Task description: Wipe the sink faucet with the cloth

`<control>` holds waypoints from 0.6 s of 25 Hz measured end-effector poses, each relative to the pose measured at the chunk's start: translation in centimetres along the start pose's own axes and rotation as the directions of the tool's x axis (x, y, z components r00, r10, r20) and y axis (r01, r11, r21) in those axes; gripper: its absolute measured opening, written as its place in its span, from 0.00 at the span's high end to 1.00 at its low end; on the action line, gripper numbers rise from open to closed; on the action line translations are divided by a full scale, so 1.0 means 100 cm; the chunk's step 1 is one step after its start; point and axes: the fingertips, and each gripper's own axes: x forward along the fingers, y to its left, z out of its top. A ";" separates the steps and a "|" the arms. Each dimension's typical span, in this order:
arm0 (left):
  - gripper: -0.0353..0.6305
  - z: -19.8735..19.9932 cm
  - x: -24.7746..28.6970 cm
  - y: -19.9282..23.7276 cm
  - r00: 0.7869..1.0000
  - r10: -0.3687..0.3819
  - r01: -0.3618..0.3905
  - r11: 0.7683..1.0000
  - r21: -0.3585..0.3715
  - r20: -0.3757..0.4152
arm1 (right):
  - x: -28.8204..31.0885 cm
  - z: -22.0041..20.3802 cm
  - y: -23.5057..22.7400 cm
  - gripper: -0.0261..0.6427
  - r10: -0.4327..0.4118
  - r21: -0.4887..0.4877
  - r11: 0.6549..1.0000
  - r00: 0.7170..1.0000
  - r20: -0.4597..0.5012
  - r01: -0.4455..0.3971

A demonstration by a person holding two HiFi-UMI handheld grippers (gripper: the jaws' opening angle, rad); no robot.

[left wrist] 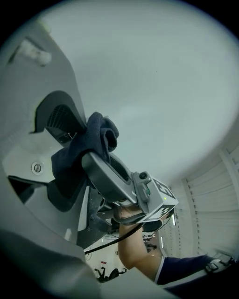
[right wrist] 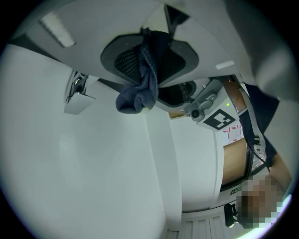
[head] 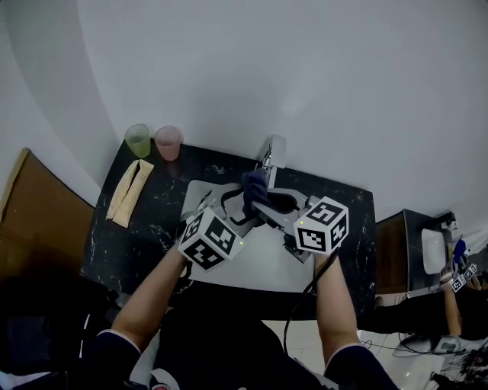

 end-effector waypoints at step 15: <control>0.81 -0.018 0.006 0.051 0.998 -0.012 0.021 0.988 -0.152 0.061 | 0.004 0.010 -0.026 0.63 -0.160 0.186 0.972 0.984 0.076 0.144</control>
